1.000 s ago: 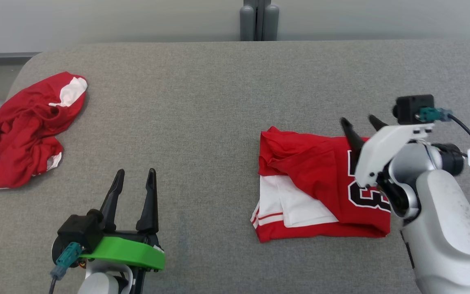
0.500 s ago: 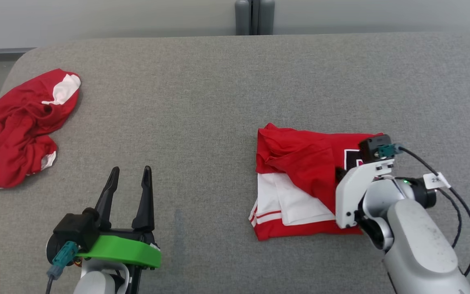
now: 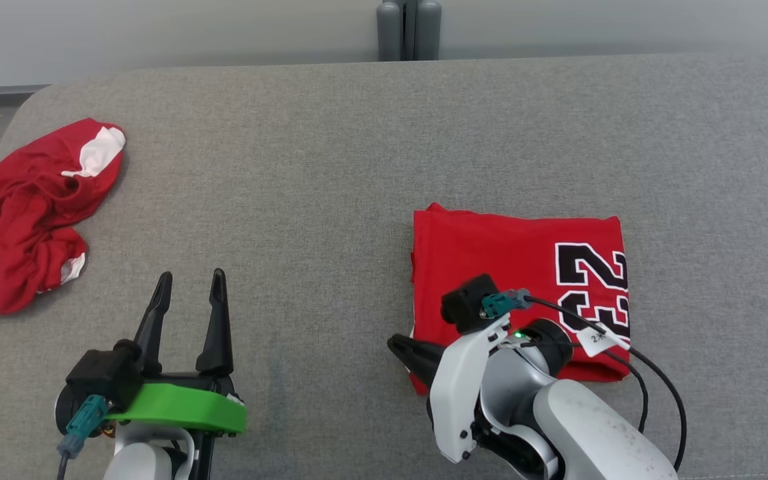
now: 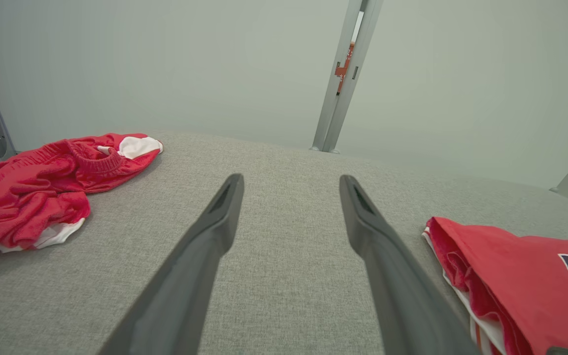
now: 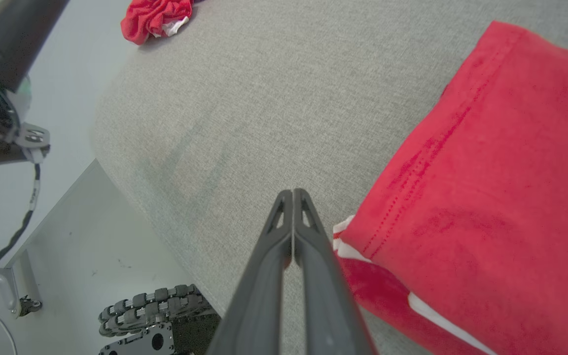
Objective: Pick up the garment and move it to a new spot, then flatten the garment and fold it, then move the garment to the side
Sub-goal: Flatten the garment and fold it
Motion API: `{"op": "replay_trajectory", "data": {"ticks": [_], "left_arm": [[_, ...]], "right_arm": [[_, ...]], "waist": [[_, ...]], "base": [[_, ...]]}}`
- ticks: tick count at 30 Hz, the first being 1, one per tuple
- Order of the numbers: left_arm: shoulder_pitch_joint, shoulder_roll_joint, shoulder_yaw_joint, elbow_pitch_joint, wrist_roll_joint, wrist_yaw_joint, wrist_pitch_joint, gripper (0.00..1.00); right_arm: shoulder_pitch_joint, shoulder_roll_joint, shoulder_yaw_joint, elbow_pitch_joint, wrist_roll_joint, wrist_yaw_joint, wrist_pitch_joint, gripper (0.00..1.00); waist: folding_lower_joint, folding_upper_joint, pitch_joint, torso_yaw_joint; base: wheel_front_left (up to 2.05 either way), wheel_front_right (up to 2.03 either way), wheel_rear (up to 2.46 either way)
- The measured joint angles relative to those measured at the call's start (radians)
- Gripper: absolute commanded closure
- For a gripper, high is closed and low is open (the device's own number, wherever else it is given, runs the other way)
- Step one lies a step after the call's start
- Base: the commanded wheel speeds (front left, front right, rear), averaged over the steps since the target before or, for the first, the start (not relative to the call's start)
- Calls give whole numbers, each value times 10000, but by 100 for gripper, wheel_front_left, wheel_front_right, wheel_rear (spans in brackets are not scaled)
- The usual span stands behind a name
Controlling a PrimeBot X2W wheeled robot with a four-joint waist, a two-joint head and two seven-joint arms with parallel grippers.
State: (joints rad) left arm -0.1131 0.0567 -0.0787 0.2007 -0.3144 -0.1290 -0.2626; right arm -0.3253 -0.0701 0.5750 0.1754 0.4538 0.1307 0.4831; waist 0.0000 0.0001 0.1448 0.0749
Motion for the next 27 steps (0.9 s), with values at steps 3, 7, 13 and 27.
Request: {"op": "replay_trajectory", "data": {"ticks": [3,7,13,27], "left_arm": [[-1,-2,40,10,2,0,0,0],[-6,-10,119,86,86,0,0,0],[-27,-8,493,176,268,0,0,0],[21,-44,759,957,593,0,0,0]], "right_arm": [[130,-44,-219,-570,117,0,-520,0],[419,-117,-1396,-1200,-387,-2,-1860,0],[875,-107,-3607,-1505,-1793,-2,-3808,0],[1232,-646,-5906,238,-2481,0,-5122,0]], "waist": [[0,0,-27,-83],[0,0,-139,-152],[0,0,-364,-317],[0,0,-1135,-657]], "base": [[0,0,0],[0,0,0],[0,0,0],[0,0,0]]}}
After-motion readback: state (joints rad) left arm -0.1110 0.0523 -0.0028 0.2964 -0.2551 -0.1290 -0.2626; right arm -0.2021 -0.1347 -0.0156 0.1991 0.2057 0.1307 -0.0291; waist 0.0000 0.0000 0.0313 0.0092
